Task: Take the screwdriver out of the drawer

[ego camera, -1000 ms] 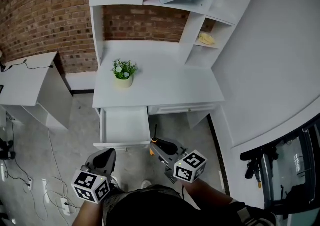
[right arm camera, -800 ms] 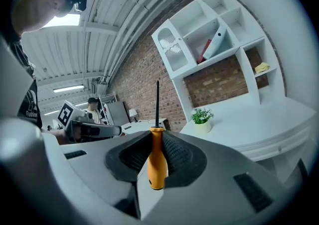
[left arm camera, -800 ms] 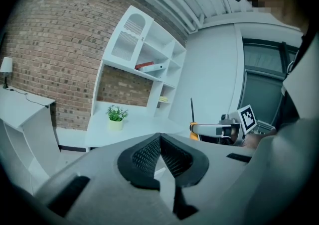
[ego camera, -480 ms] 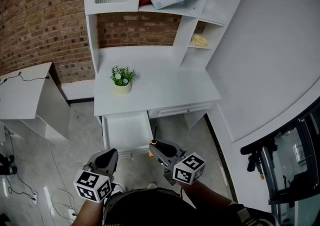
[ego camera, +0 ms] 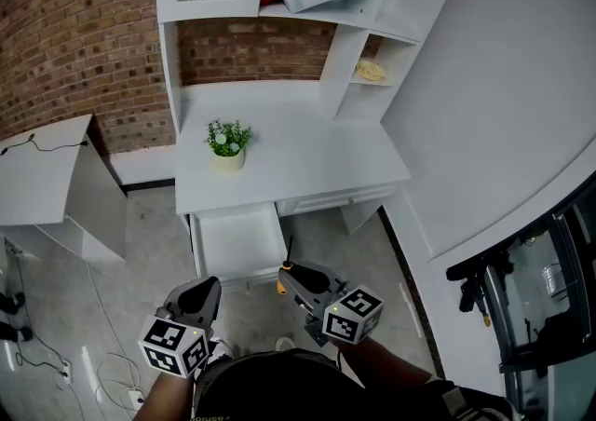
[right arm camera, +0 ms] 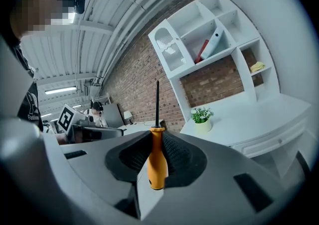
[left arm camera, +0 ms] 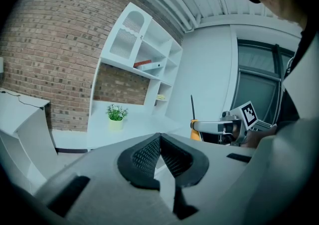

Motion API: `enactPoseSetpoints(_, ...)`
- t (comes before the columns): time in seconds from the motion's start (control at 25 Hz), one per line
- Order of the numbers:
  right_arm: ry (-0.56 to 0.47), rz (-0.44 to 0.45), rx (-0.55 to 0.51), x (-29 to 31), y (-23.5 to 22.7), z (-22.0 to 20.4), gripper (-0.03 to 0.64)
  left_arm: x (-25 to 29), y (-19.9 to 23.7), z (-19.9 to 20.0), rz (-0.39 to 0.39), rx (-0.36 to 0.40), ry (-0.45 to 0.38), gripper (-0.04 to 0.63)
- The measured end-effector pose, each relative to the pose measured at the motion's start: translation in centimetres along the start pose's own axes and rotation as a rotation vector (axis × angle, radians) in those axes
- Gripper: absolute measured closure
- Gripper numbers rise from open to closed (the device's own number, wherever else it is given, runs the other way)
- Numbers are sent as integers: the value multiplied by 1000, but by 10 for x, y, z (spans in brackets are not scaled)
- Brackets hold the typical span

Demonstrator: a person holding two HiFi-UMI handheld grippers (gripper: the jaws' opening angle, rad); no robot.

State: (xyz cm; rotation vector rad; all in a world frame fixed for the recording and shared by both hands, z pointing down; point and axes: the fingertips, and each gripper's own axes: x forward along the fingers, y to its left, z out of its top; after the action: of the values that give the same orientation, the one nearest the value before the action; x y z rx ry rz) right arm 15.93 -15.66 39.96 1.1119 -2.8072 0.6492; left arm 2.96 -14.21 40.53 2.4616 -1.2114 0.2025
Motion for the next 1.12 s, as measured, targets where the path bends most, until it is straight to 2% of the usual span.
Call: enactPoseSetpoints(1.12, 17, 9, -25, 8, 8, -1, 545, -7, 7, -1, -5, -4, -6, 577)
